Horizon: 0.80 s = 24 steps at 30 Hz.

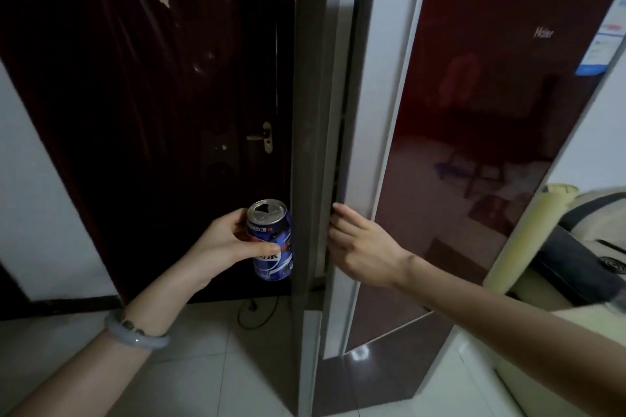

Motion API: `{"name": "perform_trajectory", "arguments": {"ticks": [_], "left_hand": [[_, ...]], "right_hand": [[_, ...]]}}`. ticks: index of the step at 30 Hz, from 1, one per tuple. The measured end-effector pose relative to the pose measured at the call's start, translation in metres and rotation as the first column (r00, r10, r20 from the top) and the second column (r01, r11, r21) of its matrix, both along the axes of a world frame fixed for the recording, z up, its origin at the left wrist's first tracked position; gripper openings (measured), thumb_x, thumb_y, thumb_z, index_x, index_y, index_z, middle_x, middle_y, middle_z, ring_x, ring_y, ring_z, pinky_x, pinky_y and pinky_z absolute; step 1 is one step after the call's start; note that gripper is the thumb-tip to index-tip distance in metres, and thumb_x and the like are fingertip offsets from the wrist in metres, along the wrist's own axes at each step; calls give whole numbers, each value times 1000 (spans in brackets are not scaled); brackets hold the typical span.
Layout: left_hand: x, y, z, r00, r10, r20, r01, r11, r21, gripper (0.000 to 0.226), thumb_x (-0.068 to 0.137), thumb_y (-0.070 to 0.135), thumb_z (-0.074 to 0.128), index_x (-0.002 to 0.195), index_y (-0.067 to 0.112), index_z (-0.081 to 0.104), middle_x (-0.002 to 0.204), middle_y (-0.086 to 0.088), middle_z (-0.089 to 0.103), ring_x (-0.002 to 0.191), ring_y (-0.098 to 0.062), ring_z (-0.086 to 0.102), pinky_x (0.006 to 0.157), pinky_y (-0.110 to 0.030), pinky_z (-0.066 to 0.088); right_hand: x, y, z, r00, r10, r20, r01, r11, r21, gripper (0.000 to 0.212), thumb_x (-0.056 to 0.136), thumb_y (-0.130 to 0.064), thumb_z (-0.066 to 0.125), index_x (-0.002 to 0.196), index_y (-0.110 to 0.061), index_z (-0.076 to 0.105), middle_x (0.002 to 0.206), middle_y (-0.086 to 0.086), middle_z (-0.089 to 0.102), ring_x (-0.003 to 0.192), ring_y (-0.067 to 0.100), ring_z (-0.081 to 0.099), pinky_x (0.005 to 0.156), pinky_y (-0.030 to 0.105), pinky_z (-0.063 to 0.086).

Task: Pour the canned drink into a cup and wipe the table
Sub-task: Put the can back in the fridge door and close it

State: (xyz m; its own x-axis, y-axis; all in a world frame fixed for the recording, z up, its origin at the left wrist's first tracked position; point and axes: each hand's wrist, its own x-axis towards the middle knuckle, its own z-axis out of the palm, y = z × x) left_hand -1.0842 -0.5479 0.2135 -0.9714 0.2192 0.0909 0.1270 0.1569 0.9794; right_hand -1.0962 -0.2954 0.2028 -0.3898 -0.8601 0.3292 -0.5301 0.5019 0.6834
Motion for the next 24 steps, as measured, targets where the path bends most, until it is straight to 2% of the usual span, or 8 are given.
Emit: {"name": "perform_trajectory", "arguments": {"ticks": [5, 9, 11, 14, 16, 19, 24], "left_hand": [[4, 24, 0, 986, -161, -28, 161, 987, -21, 59, 57, 6, 85, 110, 16, 62, 102, 2, 72, 96, -10, 67, 73, -14, 51], [10, 43, 6, 942, -334, -34, 331, 941, -75, 69, 47, 26, 88, 111, 22, 62, 106, 6, 70, 99, -8, 65, 75, -16, 51], [12, 54, 11, 909, -415, -40, 409, 907, -103, 67, 49, 18, 91, 108, 23, 62, 104, 10, 70, 97, -6, 65, 73, -14, 50], [14, 71, 12, 871, -487, -55, 478, 869, -129, 59, 53, 6, 82, 105, 24, 62, 100, 14, 71, 95, -4, 66, 73, -14, 52], [16, 81, 12, 854, -517, -57, 506, 851, -139, 59, 52, 10, 85, 104, 25, 62, 99, 15, 71, 95, -3, 66, 76, -18, 54], [21, 95, 8, 831, -555, -33, 548, 827, -123, 68, 44, 28, 90, 106, 28, 62, 104, 15, 70, 98, -3, 65, 76, -17, 53], [36, 119, 8, 783, -622, -17, 615, 778, -132, 67, 45, 25, 90, 105, 29, 61, 102, 19, 70, 97, -1, 65, 77, -13, 51]], "right_hand": [[40, 22, -4, 998, 52, -24, -54, 994, -93, 15, 85, -12, 59, 74, -7, 69, 80, 9, 65, 93, 32, 63, 114, 45, 25], [71, 41, -8, 1000, 23, -3, -23, 995, -99, 16, 88, -13, 58, 78, -8, 69, 85, 8, 67, 101, 30, 61, 115, 43, 25], [84, 52, -8, 1000, 0, 11, 1, 997, -72, 19, 91, -15, 55, 83, -9, 71, 89, 8, 68, 104, 28, 61, 116, 42, 22], [106, 65, -8, 999, -27, 18, 28, 996, -84, 23, 93, -15, 51, 84, -9, 72, 90, 8, 68, 108, 26, 58, 116, 40, 21], [121, 72, -8, 998, -55, 8, 56, 993, -106, 22, 93, -14, 52, 84, -8, 72, 91, 8, 68, 111, 25, 53, 115, 40, 24], [145, 83, -12, 993, -118, -4, 117, 985, -128, 20, 91, -14, 55, 84, -10, 73, 92, 6, 69, 112, 23, 52, 114, 40, 26], [191, 103, -14, 970, -244, -15, 238, 956, -171, 16, 88, -11, 59, 83, -11, 74, 93, 6, 70, 111, 22, 55, 114, 41, 26]]}}
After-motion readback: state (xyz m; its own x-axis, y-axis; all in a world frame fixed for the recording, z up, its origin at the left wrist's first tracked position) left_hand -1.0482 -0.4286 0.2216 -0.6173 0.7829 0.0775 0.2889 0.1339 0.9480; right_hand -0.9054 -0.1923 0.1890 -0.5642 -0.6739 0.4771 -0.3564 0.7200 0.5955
